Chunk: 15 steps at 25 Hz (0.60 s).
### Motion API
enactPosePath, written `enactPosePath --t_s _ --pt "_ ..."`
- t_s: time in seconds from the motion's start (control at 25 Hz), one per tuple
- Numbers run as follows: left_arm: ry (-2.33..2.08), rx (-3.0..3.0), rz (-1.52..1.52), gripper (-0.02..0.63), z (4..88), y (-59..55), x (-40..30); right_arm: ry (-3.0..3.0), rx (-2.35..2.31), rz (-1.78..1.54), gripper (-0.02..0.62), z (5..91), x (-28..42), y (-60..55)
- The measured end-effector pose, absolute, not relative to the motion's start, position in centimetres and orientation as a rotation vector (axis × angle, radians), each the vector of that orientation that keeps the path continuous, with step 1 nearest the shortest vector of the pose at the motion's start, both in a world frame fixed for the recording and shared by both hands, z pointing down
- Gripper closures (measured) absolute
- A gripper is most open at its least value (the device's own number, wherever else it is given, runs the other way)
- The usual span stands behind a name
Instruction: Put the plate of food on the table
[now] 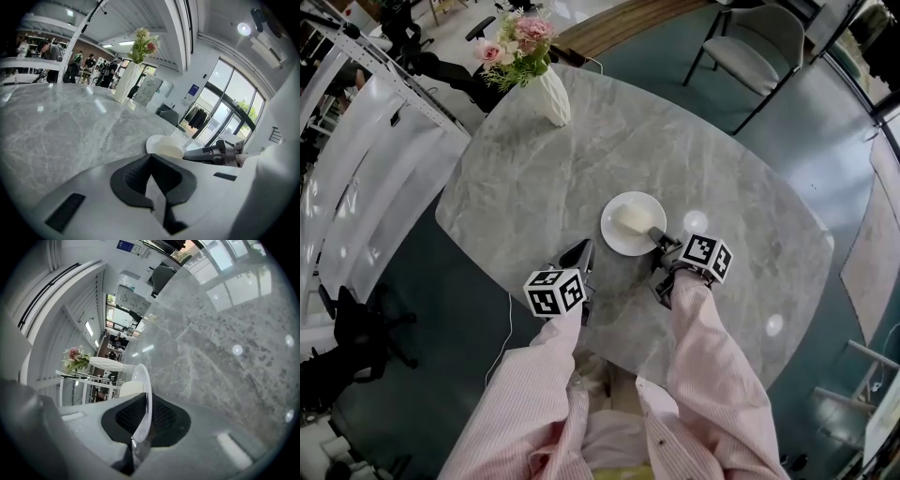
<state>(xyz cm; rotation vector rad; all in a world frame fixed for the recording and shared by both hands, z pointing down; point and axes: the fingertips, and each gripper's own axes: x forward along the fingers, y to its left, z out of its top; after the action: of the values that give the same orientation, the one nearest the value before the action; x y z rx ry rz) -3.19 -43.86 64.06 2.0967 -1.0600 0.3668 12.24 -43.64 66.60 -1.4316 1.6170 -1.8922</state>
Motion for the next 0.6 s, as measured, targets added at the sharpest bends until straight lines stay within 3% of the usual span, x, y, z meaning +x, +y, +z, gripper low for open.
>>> enactPosePath --t_s 0.6 --pt "-1.05 2.087 0.33 0.609 63.58 -43.99 -3.16 1.968 -1.721 -1.875 0.514 66.91 11.82 -42.84"
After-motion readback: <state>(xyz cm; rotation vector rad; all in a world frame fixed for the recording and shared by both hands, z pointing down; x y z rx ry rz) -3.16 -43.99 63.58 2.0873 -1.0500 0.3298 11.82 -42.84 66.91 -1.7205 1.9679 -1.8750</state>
